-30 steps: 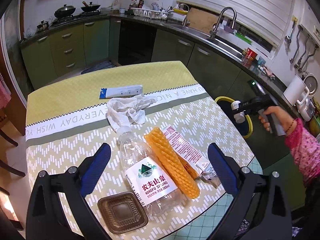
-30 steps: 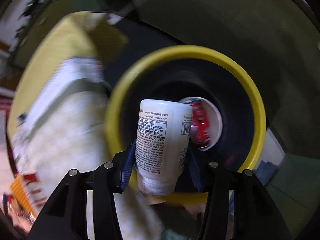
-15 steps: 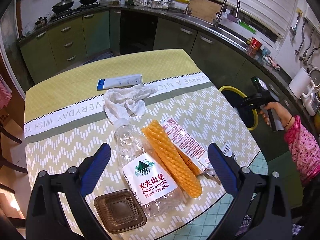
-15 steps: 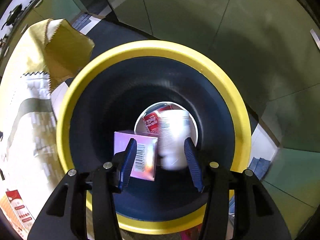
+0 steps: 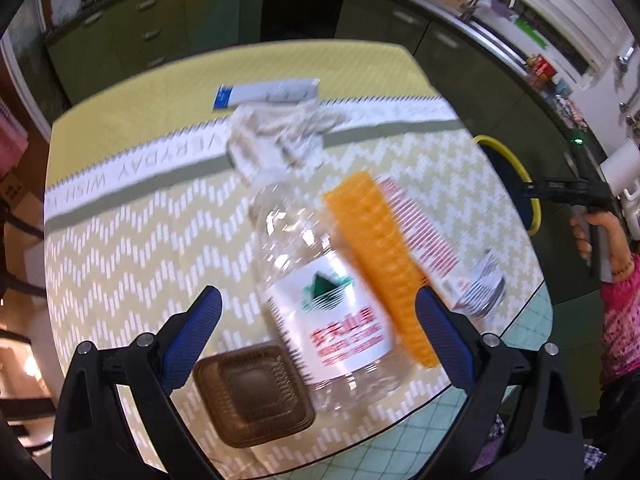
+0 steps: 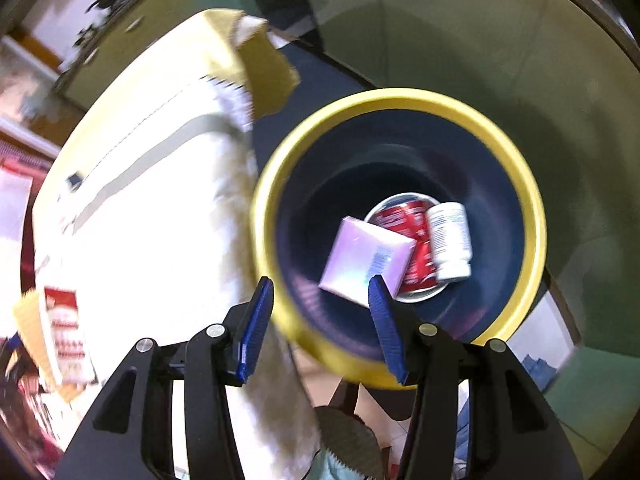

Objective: Collect trash
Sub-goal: 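Move the left tool toward the clear water bottle, then grasp the clear Nongfu Spring water bottle with the left tool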

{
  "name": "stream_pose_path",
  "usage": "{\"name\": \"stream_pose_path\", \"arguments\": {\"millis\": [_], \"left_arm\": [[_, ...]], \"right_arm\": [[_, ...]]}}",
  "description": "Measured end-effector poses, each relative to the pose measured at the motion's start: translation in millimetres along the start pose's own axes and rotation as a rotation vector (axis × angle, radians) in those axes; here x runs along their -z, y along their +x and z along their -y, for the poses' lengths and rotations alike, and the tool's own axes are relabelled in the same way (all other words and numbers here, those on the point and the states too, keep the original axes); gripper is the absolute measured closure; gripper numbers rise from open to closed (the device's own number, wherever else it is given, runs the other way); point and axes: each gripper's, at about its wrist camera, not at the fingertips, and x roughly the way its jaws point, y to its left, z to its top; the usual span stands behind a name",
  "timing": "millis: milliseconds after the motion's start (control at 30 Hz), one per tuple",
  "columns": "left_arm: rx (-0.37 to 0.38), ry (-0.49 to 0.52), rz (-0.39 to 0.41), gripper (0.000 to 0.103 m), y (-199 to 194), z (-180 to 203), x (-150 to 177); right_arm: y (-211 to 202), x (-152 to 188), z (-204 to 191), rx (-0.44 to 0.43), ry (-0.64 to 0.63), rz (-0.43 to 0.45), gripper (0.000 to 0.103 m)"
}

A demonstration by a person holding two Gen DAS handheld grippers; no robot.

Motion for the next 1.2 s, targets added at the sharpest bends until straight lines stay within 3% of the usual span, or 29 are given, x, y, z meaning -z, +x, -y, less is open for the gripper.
{"name": "stream_pose_path", "arguments": {"millis": [333, 667, 733, 767, 833, 933, 1200], "left_arm": [[0.051, -0.072, -0.135, 0.011, 31, -14, -5], [0.077, -0.088, -0.276, 0.012, 72, -8, -17], [0.070, -0.082, -0.299, 0.016, 78, -6, -16], [0.066, -0.073, -0.300, 0.016, 79, -4, -16], [0.062, -0.058, -0.301, 0.028, 79, 0, -17], [0.069, -0.054, -0.297, 0.038, 78, 5, -19], [0.076, -0.031, -0.271, 0.041, 72, 6, -15]], "right_arm": [[-10, 15, -33, -0.051, -0.074, -0.016, 0.053], [5, 15, -39, -0.065, -0.090, -0.045, 0.053], [6, 15, -39, -0.068, -0.090, -0.049, 0.053], [6, 15, -39, -0.069, -0.089, -0.049, 0.053], [6, 15, -38, -0.072, -0.088, -0.048, 0.053], [6, 16, -38, -0.077, -0.087, -0.047, 0.053], [6, 19, -42, -0.087, -0.095, -0.054, 0.053]]}}
